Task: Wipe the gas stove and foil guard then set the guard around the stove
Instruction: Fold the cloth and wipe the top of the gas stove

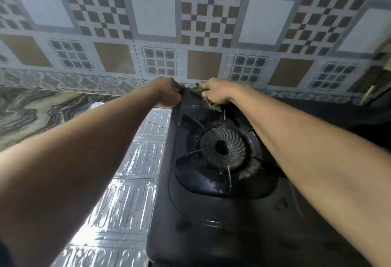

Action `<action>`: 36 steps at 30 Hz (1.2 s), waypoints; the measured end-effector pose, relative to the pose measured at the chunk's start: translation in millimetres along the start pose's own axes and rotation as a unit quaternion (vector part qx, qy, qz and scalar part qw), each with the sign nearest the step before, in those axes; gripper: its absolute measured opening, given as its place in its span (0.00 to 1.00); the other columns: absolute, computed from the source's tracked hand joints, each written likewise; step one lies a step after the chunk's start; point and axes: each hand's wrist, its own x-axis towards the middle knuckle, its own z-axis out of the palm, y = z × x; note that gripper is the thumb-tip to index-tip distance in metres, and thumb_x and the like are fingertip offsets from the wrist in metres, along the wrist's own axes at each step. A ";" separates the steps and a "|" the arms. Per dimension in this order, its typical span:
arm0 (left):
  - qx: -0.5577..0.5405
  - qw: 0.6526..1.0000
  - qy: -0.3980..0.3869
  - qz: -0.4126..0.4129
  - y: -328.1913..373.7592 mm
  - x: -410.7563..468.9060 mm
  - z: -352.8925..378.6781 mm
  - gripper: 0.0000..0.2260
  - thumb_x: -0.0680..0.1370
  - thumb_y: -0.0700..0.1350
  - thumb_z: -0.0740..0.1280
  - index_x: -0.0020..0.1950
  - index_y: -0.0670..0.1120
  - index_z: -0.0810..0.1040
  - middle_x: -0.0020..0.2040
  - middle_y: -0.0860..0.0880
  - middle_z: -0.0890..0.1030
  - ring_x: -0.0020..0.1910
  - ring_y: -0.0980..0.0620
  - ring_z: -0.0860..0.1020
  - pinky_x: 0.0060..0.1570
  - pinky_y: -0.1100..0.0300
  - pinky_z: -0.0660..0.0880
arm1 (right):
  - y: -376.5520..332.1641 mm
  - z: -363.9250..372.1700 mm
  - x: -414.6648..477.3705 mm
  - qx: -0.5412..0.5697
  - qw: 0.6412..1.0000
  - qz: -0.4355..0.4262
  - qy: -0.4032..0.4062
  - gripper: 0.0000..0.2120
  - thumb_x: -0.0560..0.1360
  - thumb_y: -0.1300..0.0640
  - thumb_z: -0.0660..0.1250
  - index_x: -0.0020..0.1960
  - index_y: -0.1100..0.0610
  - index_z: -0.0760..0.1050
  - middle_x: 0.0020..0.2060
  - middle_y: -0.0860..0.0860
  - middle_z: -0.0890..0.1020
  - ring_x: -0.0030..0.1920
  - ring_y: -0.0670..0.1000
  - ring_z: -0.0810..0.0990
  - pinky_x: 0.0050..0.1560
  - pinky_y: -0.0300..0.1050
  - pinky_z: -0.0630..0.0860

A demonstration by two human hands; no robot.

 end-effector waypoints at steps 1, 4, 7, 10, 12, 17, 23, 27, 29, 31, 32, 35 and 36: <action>0.004 1.000 0.002 -0.002 0.2 1.2 0.3 0.23 0.78 0.44 0.63 0.74 0.56 0.71 0.69 0.42 0.76 0.65 0.42 0.73 0.66 0.50 0.69 | 1.5 0.2 0.9 0.003 1.000 -0.007 -0.005 0.26 0.84 0.54 0.59 0.80 0.53 0.57 0.79 0.52 0.59 0.78 0.56 0.60 0.73 0.46 0.57; 0.017 1.000 0.002 0.000 2.1 3.3 1.3 0.23 0.78 0.44 0.63 0.73 0.56 0.72 0.68 0.42 0.76 0.66 0.41 0.73 0.67 0.50 0.69 | 5.9 1.2 3.8 -0.001 1.000 -0.025 -0.016 0.28 0.84 0.50 0.58 0.81 0.53 0.54 0.80 0.50 0.55 0.79 0.55 0.56 0.76 0.48 0.53; 0.032 0.999 0.002 0.008 4.4 4.1 1.4 0.22 0.78 0.44 0.62 0.73 0.55 0.73 0.66 0.42 0.77 0.64 0.41 0.73 0.65 0.48 0.70 | 10.7 0.7 5.3 -0.006 0.999 -0.047 -0.020 0.28 0.84 0.52 0.58 0.81 0.53 0.53 0.80 0.50 0.54 0.79 0.55 0.55 0.77 0.48 0.52; 0.050 0.999 -0.003 0.010 4.9 4.2 1.9 0.22 0.79 0.45 0.62 0.74 0.55 0.71 0.66 0.41 0.77 0.64 0.41 0.73 0.65 0.47 0.70 | 17.3 -2.4 3.9 -0.014 0.997 -0.073 -0.026 0.28 0.84 0.55 0.59 0.81 0.52 0.54 0.80 0.50 0.54 0.80 0.54 0.54 0.76 0.46 0.50; 0.052 0.999 -0.004 0.011 4.4 3.0 2.3 0.21 0.80 0.46 0.62 0.74 0.55 0.72 0.65 0.41 0.77 0.62 0.42 0.74 0.65 0.47 0.70 | 22.7 -5.8 2.6 -0.014 0.996 -0.086 -0.032 0.27 0.84 0.57 0.60 0.80 0.50 0.56 0.80 0.50 0.56 0.79 0.53 0.55 0.76 0.45 0.51; 0.074 0.997 -0.002 0.026 10.5 -0.6 1.3 0.21 0.79 0.42 0.61 0.71 0.52 0.74 0.58 0.43 0.80 0.49 0.47 0.72 0.59 0.49 0.74 | 37.1 -17.5 -3.2 -0.029 0.994 -0.097 -0.045 0.29 0.81 0.65 0.62 0.77 0.45 0.62 0.78 0.47 0.62 0.75 0.53 0.65 0.75 0.46 0.57; 0.090 0.995 -0.009 0.034 25.3 1.8 5.8 0.20 0.80 0.54 0.63 0.72 0.53 0.74 0.53 0.45 0.80 0.49 0.47 0.74 0.54 0.51 0.74 | 60.2 -16.1 -15.0 -0.021 0.995 -0.089 -0.050 0.32 0.80 0.67 0.60 0.78 0.43 0.61 0.78 0.47 0.61 0.75 0.54 0.64 0.77 0.48 0.56; 0.106 0.994 -0.009 0.041 43.6 3.2 10.3 0.19 0.81 0.56 0.63 0.69 0.51 0.76 0.52 0.43 0.80 0.50 0.44 0.76 0.58 0.48 0.75 | 75.3 1.3 -27.5 -0.008 0.996 -0.091 -0.024 0.28 0.84 0.60 0.55 0.81 0.47 0.51 0.81 0.49 0.51 0.80 0.53 0.47 0.78 0.50 0.42; 0.118 0.992 -0.008 0.044 52.7 4.1 13.4 0.19 0.80 0.56 0.63 0.68 0.51 0.77 0.54 0.42 0.81 0.51 0.43 0.76 0.57 0.49 0.75 | 82.0 10.4 -33.3 0.003 0.996 -0.087 -0.014 0.27 0.86 0.57 0.52 0.81 0.48 0.47 0.81 0.51 0.47 0.80 0.52 0.42 0.77 0.51 0.39; 0.129 0.990 -0.010 0.050 62.4 4.2 15.5 0.18 0.81 0.56 0.62 0.68 0.50 0.78 0.55 0.42 0.81 0.51 0.44 0.76 0.55 0.51 0.75 | 89.8 14.7 -40.0 0.007 0.997 -0.078 0.002 0.26 0.86 0.55 0.50 0.82 0.48 0.45 0.81 0.51 0.45 0.80 0.51 0.41 0.76 0.50 0.39; 0.132 0.990 -0.011 0.052 66.8 4.3 16.2 0.18 0.81 0.55 0.62 0.68 0.50 0.78 0.56 0.42 0.81 0.52 0.43 0.76 0.55 0.50 0.75 | 93.1 15.8 -44.2 0.007 0.997 -0.074 0.010 0.26 0.86 0.55 0.50 0.82 0.48 0.45 0.81 0.50 0.45 0.80 0.50 0.41 0.76 0.49 0.39; 0.139 0.989 -0.017 0.053 77.6 2.0 18.0 0.18 0.82 0.53 0.62 0.69 0.50 0.77 0.60 0.41 0.80 0.58 0.41 0.76 0.56 0.50 0.74 | 101.7 18.5 -56.3 0.013 0.998 -0.060 0.028 0.27 0.86 0.54 0.50 0.82 0.47 0.43 0.81 0.50 0.46 0.80 0.50 0.43 0.77 0.50 0.41; 0.139 0.989 -0.015 0.052 79.2 2.8 19.3 0.17 0.82 0.53 0.62 0.69 0.50 0.77 0.60 0.41 0.80 0.58 0.41 0.77 0.56 0.51 0.74 | 103.9 18.8 -59.2 0.015 0.998 -0.053 0.031 0.27 0.86 0.54 0.50 0.82 0.46 0.44 0.81 0.50 0.47 0.80 0.50 0.43 0.77 0.50 0.41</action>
